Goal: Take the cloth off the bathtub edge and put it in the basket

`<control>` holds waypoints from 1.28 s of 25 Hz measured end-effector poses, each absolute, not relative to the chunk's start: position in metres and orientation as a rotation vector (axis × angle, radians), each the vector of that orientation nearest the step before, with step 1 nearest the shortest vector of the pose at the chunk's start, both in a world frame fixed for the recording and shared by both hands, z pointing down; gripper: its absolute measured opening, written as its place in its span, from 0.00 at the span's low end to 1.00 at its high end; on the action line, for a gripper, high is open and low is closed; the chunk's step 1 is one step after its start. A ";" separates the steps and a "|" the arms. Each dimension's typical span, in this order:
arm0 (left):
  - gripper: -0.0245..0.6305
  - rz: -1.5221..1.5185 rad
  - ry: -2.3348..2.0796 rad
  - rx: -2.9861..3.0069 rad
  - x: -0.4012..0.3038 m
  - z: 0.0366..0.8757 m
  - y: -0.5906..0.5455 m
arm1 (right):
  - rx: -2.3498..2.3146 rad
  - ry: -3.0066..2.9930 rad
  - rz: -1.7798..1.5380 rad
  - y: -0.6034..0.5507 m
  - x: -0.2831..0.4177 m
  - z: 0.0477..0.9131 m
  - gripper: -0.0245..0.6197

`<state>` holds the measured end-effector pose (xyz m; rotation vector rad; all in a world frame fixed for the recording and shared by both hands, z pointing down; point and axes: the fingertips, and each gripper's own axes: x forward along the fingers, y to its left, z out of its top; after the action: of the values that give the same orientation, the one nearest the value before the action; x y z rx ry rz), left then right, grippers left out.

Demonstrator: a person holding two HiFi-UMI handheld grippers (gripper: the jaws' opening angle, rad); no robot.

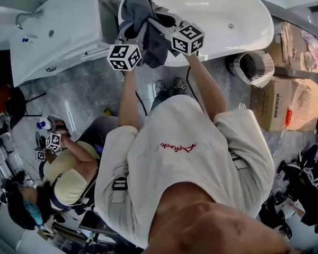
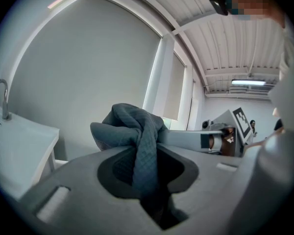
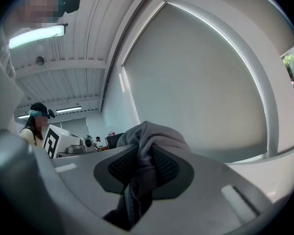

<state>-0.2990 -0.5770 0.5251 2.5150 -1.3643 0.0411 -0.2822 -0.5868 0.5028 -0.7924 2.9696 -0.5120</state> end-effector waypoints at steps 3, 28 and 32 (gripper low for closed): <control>0.15 0.015 -1.369 2.572 -0.292 0.494 -0.584 | -0.801 2.951 -0.432 -0.592 -0.275 0.472 0.16; 0.15 -0.087 -1.216 2.778 -0.254 0.407 -0.604 | -0.987 2.834 -0.205 -0.606 -0.235 0.384 0.16; 0.15 -0.083 -1.085 2.823 -0.216 0.408 -0.607 | -1.113 2.784 -0.204 -0.608 -0.198 0.385 0.16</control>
<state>-0.2163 -0.6072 0.4083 2.8231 -1.0847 -0.0826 -0.1976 -0.6081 0.3850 -1.1133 2.7842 -0.2036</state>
